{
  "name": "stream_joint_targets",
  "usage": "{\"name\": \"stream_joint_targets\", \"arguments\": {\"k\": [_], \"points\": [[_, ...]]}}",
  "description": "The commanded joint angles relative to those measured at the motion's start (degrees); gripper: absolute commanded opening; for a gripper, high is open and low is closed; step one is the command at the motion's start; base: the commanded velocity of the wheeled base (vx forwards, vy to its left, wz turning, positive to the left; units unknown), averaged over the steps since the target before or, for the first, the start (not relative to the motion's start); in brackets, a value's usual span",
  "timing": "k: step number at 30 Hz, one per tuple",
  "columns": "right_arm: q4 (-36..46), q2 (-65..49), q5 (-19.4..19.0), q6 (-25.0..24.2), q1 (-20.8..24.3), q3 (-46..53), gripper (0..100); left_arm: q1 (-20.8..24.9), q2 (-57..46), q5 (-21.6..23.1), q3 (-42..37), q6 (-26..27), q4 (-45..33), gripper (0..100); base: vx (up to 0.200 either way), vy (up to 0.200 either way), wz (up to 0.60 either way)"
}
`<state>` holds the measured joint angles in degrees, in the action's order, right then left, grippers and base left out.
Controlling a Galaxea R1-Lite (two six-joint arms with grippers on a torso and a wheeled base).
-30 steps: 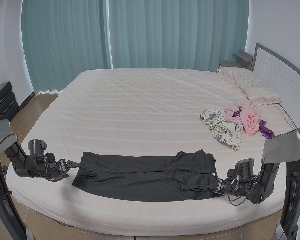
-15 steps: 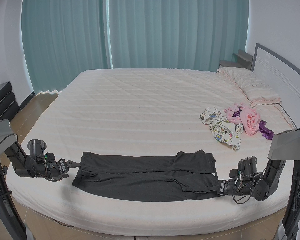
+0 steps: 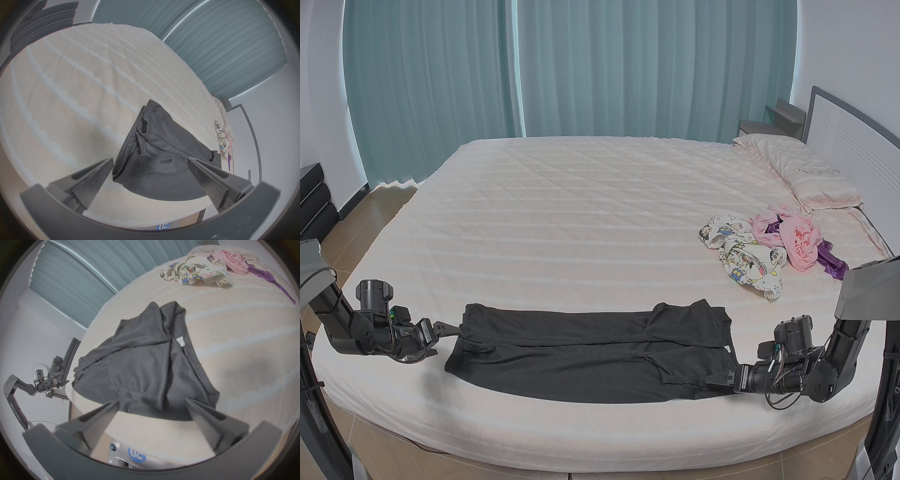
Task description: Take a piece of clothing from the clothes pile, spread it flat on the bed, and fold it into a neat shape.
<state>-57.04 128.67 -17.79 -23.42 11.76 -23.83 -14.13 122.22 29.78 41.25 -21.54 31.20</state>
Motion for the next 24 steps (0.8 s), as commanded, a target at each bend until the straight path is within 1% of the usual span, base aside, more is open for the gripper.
{"name": "stream_joint_targets", "arguments": {"k": [1, 4, 9, 13, 15, 18, 21, 23, 24], "points": [[-0.8, 0.2, 0.1, -0.8, -0.6, -1.6, 100, 0.0, 0.1, -0.1, 0.0, 0.0, 0.0, 100, 0.000, 0.000, 0.00], [-2.5, 0.8, 0.3, -2.4, -1.3, -3.1, 100, 0.1, 0.3, -0.2, 0.0, 0.1, 0.0, 100, 0.000, 0.000, 0.00], [-5.8, 1.8, 0.5, -8.4, -1.2, -4.7, 100, 0.1, 0.6, -0.2, 0.0, 0.2, 0.0, 100, 0.000, 0.000, 0.00], [-7.4, 2.8, 1.1, -8.9, -1.2, -5.0, 100, 0.1, 0.6, -0.2, 0.0, 0.2, 0.0, 100, 0.000, 0.000, 0.00], [-9.0, 3.7, 2.8, -9.4, -1.6, -6.2, 100, 0.2, 1.3, -0.5, 0.0, 0.7, 0.0, 100, 0.000, 0.000, 0.00], [-9.1, 4.0, 3.7, -9.4, -1.7, -6.6, 100, 0.9, 1.9, -1.0, 0.0, 1.7, 0.8, 100, 0.000, 0.000, 0.00], [-9.1, 4.0, 3.7, -9.4, -1.7, -6.7, 100, 2.8, 2.8, -3.9, 0.0, 1.6, 1.8, 100, 0.000, 0.000, 0.00], [-9.1, 4.0, 3.8, -9.4, -1.7, -6.6, 100, 4.5, 3.9, -8.0, -0.1, 1.2, 2.8, 100, 0.000, 0.000, 0.00], [-9.1, 4.0, 3.8, -9.4, -1.7, -6.6, 100, 4.8, 4.3, -9.2, -0.5, 1.2, 3.4, 100, 0.000, 0.000, 0.00]]}}
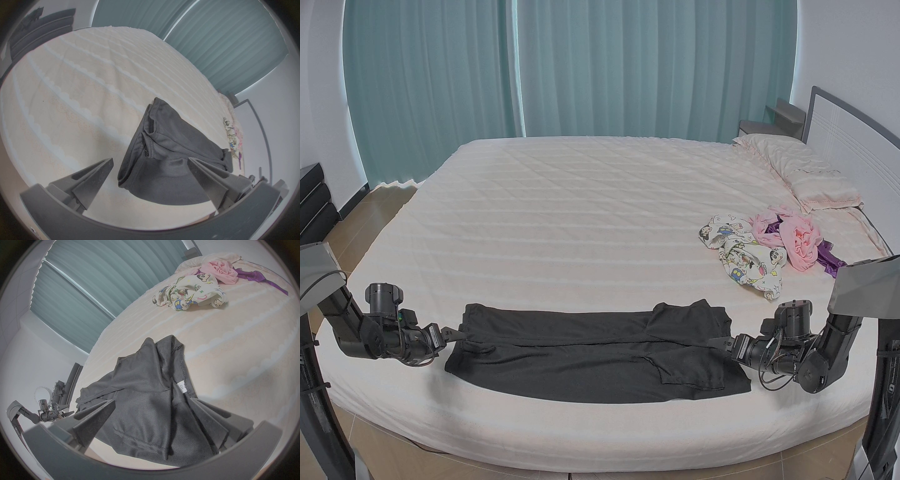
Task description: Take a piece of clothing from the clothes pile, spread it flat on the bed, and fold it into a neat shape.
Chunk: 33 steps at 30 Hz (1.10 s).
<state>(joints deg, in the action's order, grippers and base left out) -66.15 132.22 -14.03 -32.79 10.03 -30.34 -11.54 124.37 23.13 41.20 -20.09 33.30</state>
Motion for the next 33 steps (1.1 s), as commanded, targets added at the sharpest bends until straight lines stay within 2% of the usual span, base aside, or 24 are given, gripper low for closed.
{"name": "stream_joint_targets", "arguments": {"k": [1, 19, 20, 26, 33], "points": [[0.0, 0.5, 0.1, 0.0, 0.0, -0.1, 100, 2.4, 2.2, -3.2, -0.7, -0.5, 1.8, 100, 0.000, 0.000, 0.00], [0.0, 0.3, 0.1, 0.0, 0.4, 0.1, 100, 2.3, 3.3, -3.8, -2.2, 4.2, 1.6, 100, 0.000, 0.000, 0.00], [0.0, 0.3, 0.1, 0.0, 0.4, 0.1, 100, 2.3, 3.4, -3.8, -2.1, 4.2, 1.4, 0, 0.000, 0.000, 0.00], [-0.1, 0.3, 0.1, 0.0, 0.4, 0.4, 100, 2.1, 3.4, -4.1, -2.4, 4.4, 1.0, 0, 0.000, 0.000, 0.00], [-0.1, 0.1, 0.1, 0.1, 0.4, 0.5, 100, -0.6, 1.1, -4.7, -0.8, 10.9, -10.4, 0, 0.000, 0.000, 0.00]]}}
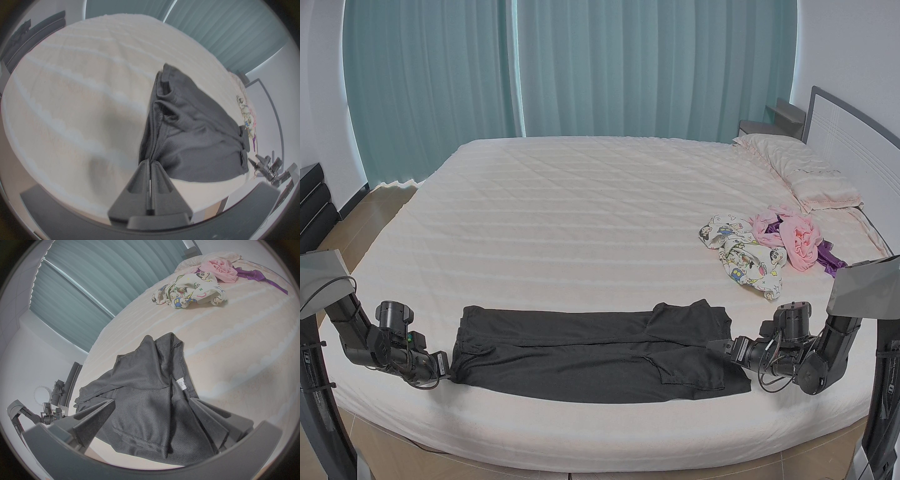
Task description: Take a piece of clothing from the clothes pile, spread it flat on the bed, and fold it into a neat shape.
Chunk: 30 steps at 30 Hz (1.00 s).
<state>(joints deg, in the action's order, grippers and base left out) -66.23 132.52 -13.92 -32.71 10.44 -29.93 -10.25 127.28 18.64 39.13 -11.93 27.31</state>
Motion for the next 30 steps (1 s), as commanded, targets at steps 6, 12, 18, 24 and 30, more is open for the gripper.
{"name": "stream_joint_targets", "arguments": {"k": [6, 12, 18, 24, 30], "points": [[0.0, -0.2, 0.0, 0.0, 0.0, 0.0, 100, -2.3, -1.4, -3.3, 3.4, 4.8, -8.1, 0, 0.000, 0.000, 0.00], [0.0, -0.1, 0.0, 0.0, 0.0, 0.0, 100, -2.3, -0.5, -3.8, 4.1, 4.9, -8.5, 0, 0.000, 0.000, 0.00], [0.0, -0.1, 0.0, 0.0, 0.0, 0.0, 100, -2.4, -1.9, -2.5, 4.2, 4.4, -8.6, 100, 0.000, 0.000, 0.00], [0.0, -0.2, 0.0, 0.0, 0.0, 0.0, 100, -2.4, -4.0, 0.7, 6.2, 0.1, -8.5, 100, 0.000, 0.000, 0.00], [0.0, -0.2, 0.0, 0.1, 0.0, 0.0, 100, -2.4, -4.4, 1.3, 9.0, -7.3, -8.1, 100, 0.100, 0.000, 0.00]]}}
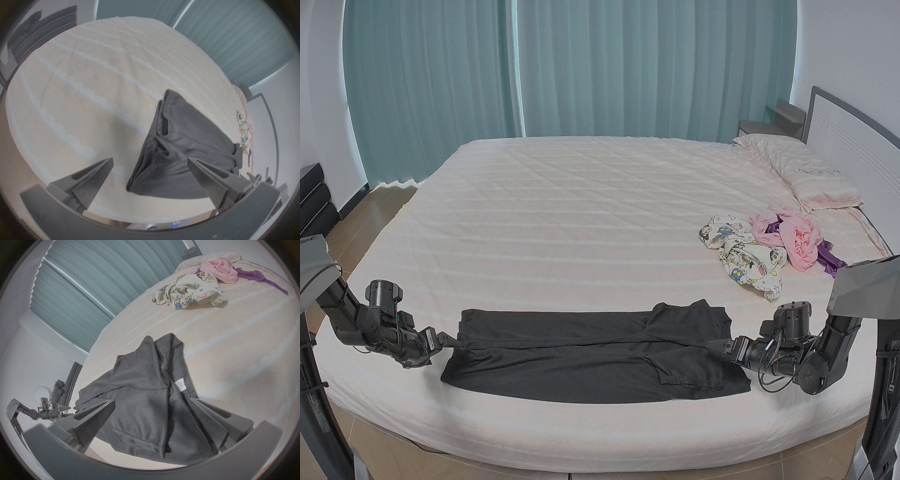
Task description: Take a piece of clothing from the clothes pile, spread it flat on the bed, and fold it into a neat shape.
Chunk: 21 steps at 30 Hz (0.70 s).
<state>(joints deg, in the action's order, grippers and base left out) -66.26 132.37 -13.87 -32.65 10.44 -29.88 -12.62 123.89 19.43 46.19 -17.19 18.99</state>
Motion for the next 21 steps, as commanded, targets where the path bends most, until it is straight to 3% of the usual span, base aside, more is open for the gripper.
{"name": "stream_joint_targets", "arguments": {"k": [1, 12, 18, 21], "points": [[0.0, -0.1, 0.0, 0.0, 0.0, 0.0, 100, 0.0, -1.0, 0.9, 2.1, -2.1, 0.2, 100, 0.200, 0.000, 0.00], [0.0, -1.7, 0.0, 0.0, -0.7, -0.3, 100, 0.1, -0.6, 1.0, 1.4, -1.7, 0.3, 100, 0.200, 0.000, 0.00], [0.0, -2.6, 0.0, 0.0, -1.4, -0.2, 100, 0.3, -0.3, 1.2, -1.5, 2.8, 0.3, 100, 0.000, 0.000, 0.00], [0.0, -2.6, 0.0, 0.0, -1.4, -0.2, 100, 1.5, 0.9, 1.0, -3.0, 7.5, 0.4, 100, 0.000, 0.000, 0.00]]}}
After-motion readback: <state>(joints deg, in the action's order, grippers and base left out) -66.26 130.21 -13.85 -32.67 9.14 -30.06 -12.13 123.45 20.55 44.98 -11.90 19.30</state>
